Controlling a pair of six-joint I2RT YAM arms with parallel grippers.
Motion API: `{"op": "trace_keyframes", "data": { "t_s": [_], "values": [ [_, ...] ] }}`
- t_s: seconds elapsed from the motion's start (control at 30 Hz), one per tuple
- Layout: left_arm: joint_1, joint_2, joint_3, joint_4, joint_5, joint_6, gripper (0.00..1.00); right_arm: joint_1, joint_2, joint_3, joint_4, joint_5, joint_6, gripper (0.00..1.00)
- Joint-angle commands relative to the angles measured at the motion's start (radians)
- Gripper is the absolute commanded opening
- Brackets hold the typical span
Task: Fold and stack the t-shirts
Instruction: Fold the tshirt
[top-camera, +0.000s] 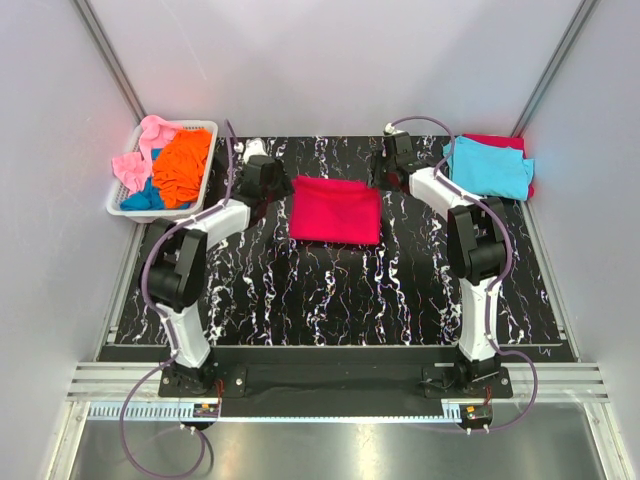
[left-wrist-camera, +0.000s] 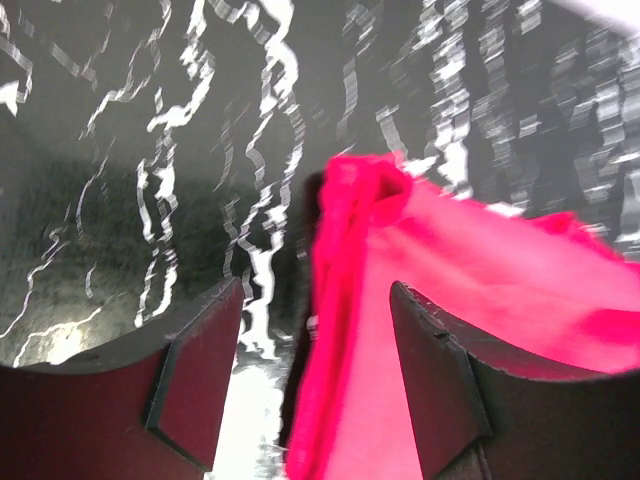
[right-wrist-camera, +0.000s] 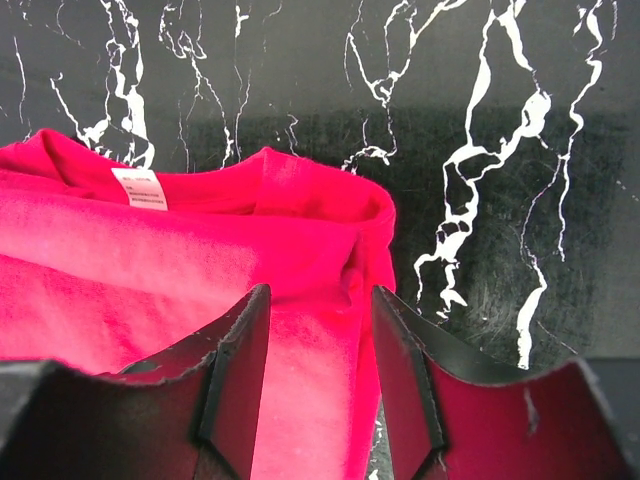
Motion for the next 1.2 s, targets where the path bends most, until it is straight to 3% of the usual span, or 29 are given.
{"op": "trace_keyframes", "data": {
  "t_s": [0.0,0.27,0.47,0.6,0.9,1.17],
  "values": [
    [-0.002,-0.090,-0.015,0.097,0.071,-0.026,0.65,-0.004,-0.090,-0.009,0.028,-0.012,0.015,0.52],
    [-0.022,-0.025,0.160,-0.157,0.266,-0.090,0.61,0.001,-0.138,-0.060,0.016,-0.155,0.046,0.49],
    [-0.047,0.141,0.376,-0.318,0.349,-0.099,0.47,0.008,-0.103,-0.055,0.004,-0.288,0.021,0.45],
    [-0.062,0.242,0.455,-0.361,0.376,-0.115,0.37,0.010,-0.051,-0.018,-0.024,-0.299,0.013,0.41],
    [-0.067,0.338,0.548,-0.381,0.288,-0.096,0.33,0.007,0.069,0.081,-0.050,-0.261,-0.011,0.40],
    [-0.062,0.403,0.622,-0.314,0.119,-0.069,0.36,-0.016,0.214,0.277,-0.052,-0.088,-0.008,0.39]
  ]
}}
